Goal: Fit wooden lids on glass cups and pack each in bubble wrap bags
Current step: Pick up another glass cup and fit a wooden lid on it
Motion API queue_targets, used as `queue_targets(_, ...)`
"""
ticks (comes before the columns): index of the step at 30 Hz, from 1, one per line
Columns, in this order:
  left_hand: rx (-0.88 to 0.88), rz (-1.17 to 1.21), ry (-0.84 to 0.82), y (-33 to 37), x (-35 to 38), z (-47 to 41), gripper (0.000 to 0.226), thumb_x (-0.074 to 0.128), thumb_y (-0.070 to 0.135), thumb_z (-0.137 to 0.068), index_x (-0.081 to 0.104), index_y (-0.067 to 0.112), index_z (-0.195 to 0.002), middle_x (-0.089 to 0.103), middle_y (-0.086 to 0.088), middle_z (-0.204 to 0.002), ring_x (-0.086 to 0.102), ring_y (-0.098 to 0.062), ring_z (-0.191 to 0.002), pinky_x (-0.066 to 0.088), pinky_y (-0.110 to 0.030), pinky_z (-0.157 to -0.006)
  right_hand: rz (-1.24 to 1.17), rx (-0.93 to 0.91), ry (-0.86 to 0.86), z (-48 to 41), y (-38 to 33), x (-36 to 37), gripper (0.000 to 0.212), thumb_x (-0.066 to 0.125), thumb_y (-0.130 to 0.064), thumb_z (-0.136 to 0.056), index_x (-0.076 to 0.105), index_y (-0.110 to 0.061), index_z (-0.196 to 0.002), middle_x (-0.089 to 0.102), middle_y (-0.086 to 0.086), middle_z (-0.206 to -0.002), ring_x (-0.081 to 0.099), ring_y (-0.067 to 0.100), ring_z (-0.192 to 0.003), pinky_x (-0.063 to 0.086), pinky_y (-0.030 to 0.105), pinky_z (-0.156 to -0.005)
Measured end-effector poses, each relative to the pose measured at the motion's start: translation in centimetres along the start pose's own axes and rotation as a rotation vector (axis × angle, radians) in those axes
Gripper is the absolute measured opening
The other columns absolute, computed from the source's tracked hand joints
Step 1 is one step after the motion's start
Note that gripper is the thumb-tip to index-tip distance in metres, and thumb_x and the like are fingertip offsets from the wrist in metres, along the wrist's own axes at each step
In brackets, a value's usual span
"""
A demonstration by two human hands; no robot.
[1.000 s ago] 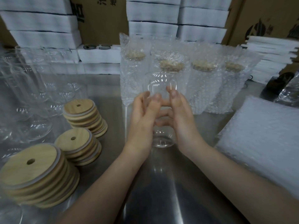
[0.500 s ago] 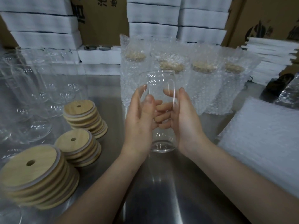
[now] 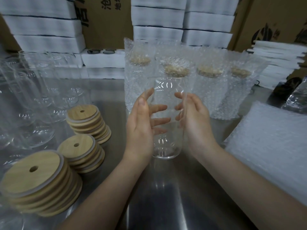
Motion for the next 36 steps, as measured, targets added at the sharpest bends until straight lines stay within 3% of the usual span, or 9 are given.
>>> queue_targets(5, 0.177, -0.246, 0.052, 0.5, -0.3, 0.3, 0.047, 0.043, 0.063, -0.084, 0.051, 0.046, -0.128, 0.071, 0.006, -0.102, 0.071, -0.019, -0.088, 0.056, -0.032, -0.071, -0.117, 0.011, -0.179, 0.0, -0.7, 1.0, 0.057, 0.032, -0.059, -0.089, 0.063, -0.022, -0.119, 0.068, -0.003, -0.109, 0.062, 0.012, -0.097, 0.046, 0.030, -0.084)
queue_targets(9, 0.267, -0.448, 0.011, 0.9, -0.5, 0.3, 0.055, 0.046, 0.064, -0.084, 0.043, 0.048, -0.137, 0.066, 0.016, -0.108, 0.067, -0.002, -0.091, 0.057, -0.033, -0.080, -0.239, 0.017, -0.293, 0.5, -1.0, 1.7, 0.052, 0.034, -0.058, -0.089, 0.055, -0.029, -0.126, 0.068, -0.002, -0.113, 0.064, 0.017, -0.108, 0.047, 0.040, -0.098)
queue_targets(12, 0.265, -0.549, -0.050, 0.7, -0.4, 0.0, 0.081, 0.055, 0.070, -0.074, 0.034, 0.040, -0.146, 0.059, 0.016, -0.121, 0.065, -0.006, -0.094, 0.056, -0.039, -0.082, -0.298, 0.029, -0.323, 0.6, -1.0, 1.6, 0.042, 0.031, -0.050, -0.099, 0.054, -0.028, -0.127, 0.070, -0.003, -0.111, 0.065, 0.016, -0.110, 0.047, 0.036, -0.095)
queue_targets(15, 0.276, -0.580, -0.099, 0.7, -0.2, 0.0, 0.099, 0.066, 0.072, -0.061, 0.027, 0.040, -0.147, 0.052, 0.019, -0.127, 0.061, -0.004, -0.101, 0.052, -0.029, -0.084, -0.372, 0.071, -0.345, 0.3, -0.9, 1.6, 0.040, 0.029, -0.042, -0.102, 0.058, -0.025, -0.123, 0.072, 0.000, -0.109, 0.065, 0.016, -0.109, 0.045, 0.035, -0.096)
queue_targets(19, 0.347, -0.633, -0.132, 0.9, 0.0, 0.2, 0.098, 0.072, 0.067, -0.061, 0.018, 0.052, -0.141, 0.048, 0.026, -0.126, 0.058, -0.006, -0.110, 0.050, -0.027, -0.092, -0.462, 0.107, -0.351, -0.1, -1.0, 1.5, 0.037, 0.032, -0.033, -0.101, 0.065, -0.019, -0.114, 0.072, 0.007, -0.109, 0.066, 0.017, -0.105, 0.045, 0.036, -0.097)
queue_targets(23, 0.473, -0.690, -0.144, 1.1, 0.1, 0.4, 0.099, 0.075, 0.059, -0.067, 0.022, 0.037, -0.149, 0.046, 0.026, -0.128, 0.055, -0.004, -0.116, 0.045, -0.020, -0.098, -0.549, 0.134, -0.370, -0.2, -1.4, 1.5, 0.028, 0.041, -0.023, -0.100, 0.067, -0.014, -0.099, 0.075, 0.006, -0.094, 0.070, 0.019, -0.100, 0.052, 0.031, -0.094)
queue_targets(29, 0.635, -0.790, -0.142, 1.5, 0.5, 0.3, 0.091, 0.078, 0.049, -0.075, 0.024, 0.026, -0.145, 0.051, 0.001, -0.141, 0.053, -0.019, -0.126, 0.046, -0.048, -0.099, -0.425, 0.180, -0.376, -1.1, -1.4, 1.4, 0.020, 0.050, -0.026, -0.097, 0.067, -0.020, -0.088, 0.073, 0.000, -0.092, 0.066, 0.020, -0.099, 0.050, 0.031, -0.086)
queue_targets(32, 0.623, -0.827, -0.118, 1.4, 0.2, -0.1, 0.092, 0.082, 0.042, -0.075, 0.024, 0.026, -0.144, 0.052, -0.005, -0.141, 0.053, -0.021, -0.127, 0.045, -0.051, -0.100, -0.314, 0.167, -0.407, -1.8, -1.7, 1.6, 0.009, 0.061, -0.031, -0.087, 0.061, -0.023, -0.087, 0.072, 0.000, -0.098, 0.067, 0.016, -0.094, 0.051, 0.029, -0.079)
queue_targets(36, 0.592, -0.891, -0.072, 1.1, -0.3, -0.1, 0.092, 0.080, 0.044, -0.075, 0.020, 0.031, -0.144, 0.049, -0.004, -0.143, 0.050, -0.021, -0.129, 0.041, -0.052, -0.103, -0.231, 0.133, -0.433, -2.2, -2.2, 2.2, 0.016, 0.070, -0.030, -0.078, 0.058, -0.022, -0.085, 0.069, 0.003, -0.097, 0.067, 0.018, -0.096, 0.051, 0.027, -0.078)
Point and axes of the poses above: each hand's wrist, its own z-axis away from the middle knuckle, its own x-axis out of the palm, y = z × x, the point moved 6 cm from there along -z, towards the middle knuckle
